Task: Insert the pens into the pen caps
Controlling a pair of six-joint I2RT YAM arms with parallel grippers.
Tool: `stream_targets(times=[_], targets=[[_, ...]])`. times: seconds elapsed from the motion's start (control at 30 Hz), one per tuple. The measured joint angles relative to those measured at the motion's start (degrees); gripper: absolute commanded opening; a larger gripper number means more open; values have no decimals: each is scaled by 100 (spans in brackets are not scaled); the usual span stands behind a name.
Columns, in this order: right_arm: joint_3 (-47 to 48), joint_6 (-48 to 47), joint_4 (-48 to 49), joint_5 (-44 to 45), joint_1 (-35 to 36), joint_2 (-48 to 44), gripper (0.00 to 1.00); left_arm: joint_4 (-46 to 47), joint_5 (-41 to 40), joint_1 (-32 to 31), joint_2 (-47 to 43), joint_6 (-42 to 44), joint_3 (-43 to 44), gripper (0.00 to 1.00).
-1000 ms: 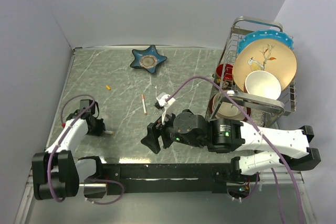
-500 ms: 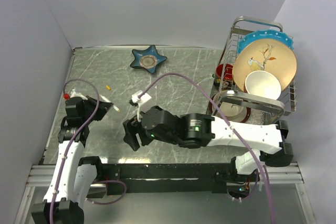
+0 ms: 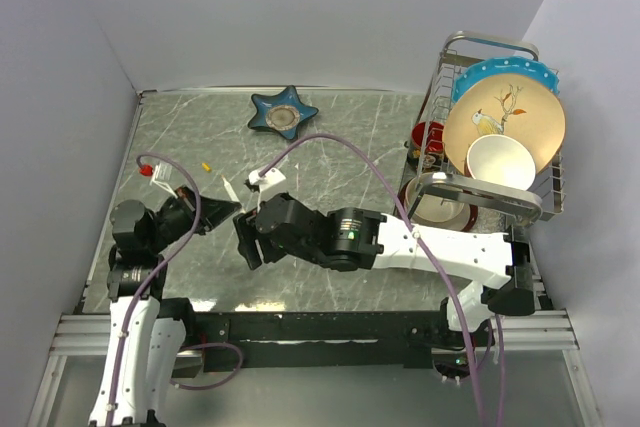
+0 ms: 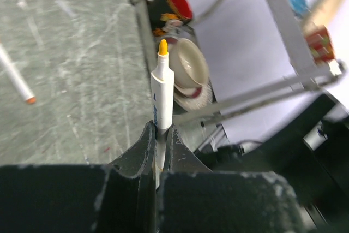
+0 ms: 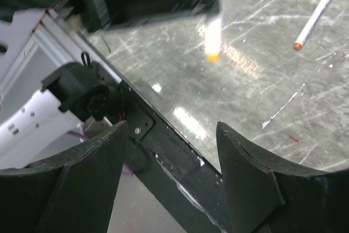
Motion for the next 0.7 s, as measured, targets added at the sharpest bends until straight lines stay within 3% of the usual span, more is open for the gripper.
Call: stream_targets(times=[0.3,0.53,0.57,0.7], targets=[[-588,-157,680,-2,-157,-15,62,586,802,0,-739,-271,-33,1],[-586,-308,1123,-20,-181,-13,55,822,1043,0,-817,-542,-72,1],[-586,-328,1187,-20,-184,-13,45,811,1058,0,-820,-544,-72,1],[-588,-433,1403,37,-197,-13,24,785,1084,0,-885,-592,-72,1]])
